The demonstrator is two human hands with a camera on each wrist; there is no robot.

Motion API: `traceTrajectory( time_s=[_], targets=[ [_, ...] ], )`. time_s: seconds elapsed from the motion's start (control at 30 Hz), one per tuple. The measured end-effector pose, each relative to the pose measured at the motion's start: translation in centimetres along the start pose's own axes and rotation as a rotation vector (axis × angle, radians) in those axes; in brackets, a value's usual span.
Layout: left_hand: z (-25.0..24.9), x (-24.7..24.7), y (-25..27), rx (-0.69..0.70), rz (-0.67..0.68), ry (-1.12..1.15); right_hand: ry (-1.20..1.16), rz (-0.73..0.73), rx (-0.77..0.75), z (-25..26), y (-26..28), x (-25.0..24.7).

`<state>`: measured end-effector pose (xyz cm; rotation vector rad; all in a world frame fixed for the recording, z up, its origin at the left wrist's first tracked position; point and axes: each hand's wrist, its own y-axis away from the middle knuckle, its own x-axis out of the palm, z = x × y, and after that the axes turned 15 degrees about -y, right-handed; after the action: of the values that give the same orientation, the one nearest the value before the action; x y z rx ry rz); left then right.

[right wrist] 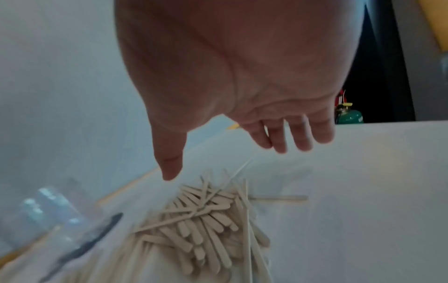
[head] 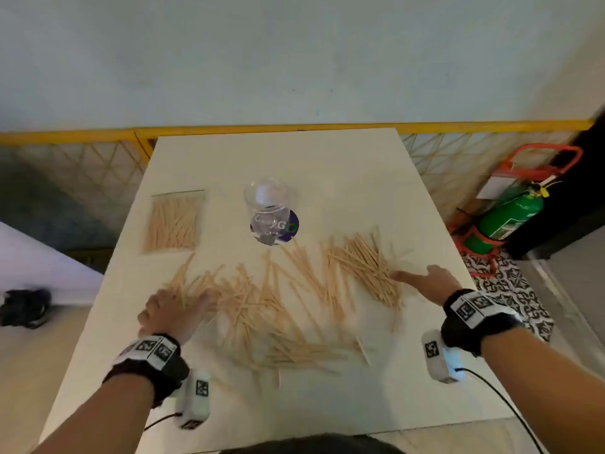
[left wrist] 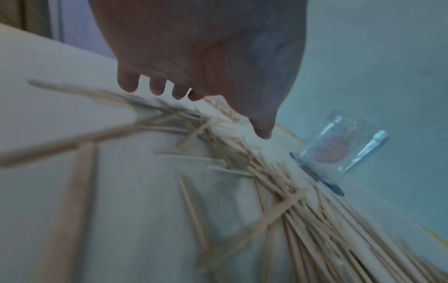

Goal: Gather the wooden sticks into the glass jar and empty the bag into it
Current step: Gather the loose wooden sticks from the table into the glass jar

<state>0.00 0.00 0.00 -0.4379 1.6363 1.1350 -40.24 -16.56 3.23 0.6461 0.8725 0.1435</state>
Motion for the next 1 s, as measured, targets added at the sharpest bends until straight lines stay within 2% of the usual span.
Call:
traceTrajectory(
  time_s=[0.07,0.13,0.3,0.4,0.5,0.6,0.73,0.87,1.0],
  targets=[
    [-2.5,0.2,0.2,-0.089,0.0,-0.003,0.05,-0.049,0.085,1.5,-1.7,0.3],
    [-5.3,0.5,1.2,-0.097,-0.02,-0.025,0.106,-0.06,0.137,3.3,-2.8,1.3],
    [-10.7,2.7,5.0,-0.002,0.009,-0.068,0.147,-0.003,-0.097,5.8,-1.9,5.6],
    [-13.7,3.8,6.9,0.06,0.036,-0.114,0.215,0.058,-0.169,6.2,-0.4,8.0],
    [-16.1,4.6,7.9,0.082,-0.001,-0.154,0.299,0.082,-0.235,6.7,0.8,9.2],
    [-17.3,4.8,8.2,0.11,-0.022,-0.154,0.275,0.118,-0.289,7.3,1.2,9.6],
    [-18.4,4.8,7.7,0.157,0.046,-0.001,0.199,0.15,-0.325,8.2,1.0,11.2],
    [-19.2,4.7,7.0,0.109,0.114,0.226,0.101,0.25,-0.248,9.2,1.2,12.4],
    [-18.4,3.9,6.1,0.119,0.214,0.359,0.065,0.362,-0.288,10.0,1.5,12.5]
  ],
)
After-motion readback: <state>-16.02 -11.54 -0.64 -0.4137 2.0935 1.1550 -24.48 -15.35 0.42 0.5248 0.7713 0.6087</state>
